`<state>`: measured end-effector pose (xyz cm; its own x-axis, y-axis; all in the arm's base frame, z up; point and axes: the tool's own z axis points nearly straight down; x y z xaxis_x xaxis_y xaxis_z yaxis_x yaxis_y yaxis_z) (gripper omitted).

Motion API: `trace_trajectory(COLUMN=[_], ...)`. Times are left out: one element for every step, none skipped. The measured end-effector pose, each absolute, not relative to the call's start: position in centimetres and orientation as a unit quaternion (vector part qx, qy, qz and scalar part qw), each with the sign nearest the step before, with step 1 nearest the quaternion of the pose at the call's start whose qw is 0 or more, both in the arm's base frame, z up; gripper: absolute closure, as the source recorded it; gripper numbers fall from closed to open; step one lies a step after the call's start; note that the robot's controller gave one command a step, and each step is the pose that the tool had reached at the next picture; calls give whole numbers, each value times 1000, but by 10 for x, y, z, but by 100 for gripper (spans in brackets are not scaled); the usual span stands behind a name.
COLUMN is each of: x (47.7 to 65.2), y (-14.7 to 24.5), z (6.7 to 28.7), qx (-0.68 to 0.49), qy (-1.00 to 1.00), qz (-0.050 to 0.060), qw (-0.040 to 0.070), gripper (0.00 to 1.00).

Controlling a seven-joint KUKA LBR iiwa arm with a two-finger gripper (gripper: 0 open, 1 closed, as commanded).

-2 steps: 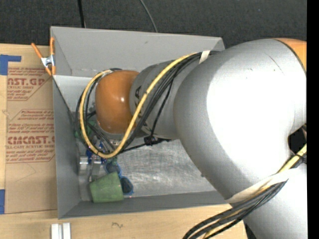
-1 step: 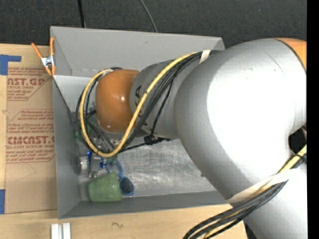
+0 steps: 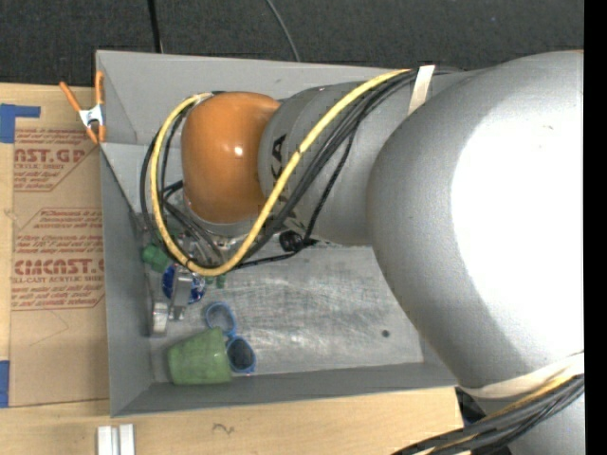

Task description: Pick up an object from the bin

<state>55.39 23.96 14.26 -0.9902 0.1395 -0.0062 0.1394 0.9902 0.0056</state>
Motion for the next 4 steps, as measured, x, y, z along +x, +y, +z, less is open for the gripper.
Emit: trace_trajectory(x=[535,538,537,542], y=[204,215,215,236], z=[126,155,153,107], qx=[-15,-3,-2,-74], qy=[1000,1000,1000,997], qz=[-1,1,1,5], qw=[0,2,1,7], gripper=[100,100,0,0])
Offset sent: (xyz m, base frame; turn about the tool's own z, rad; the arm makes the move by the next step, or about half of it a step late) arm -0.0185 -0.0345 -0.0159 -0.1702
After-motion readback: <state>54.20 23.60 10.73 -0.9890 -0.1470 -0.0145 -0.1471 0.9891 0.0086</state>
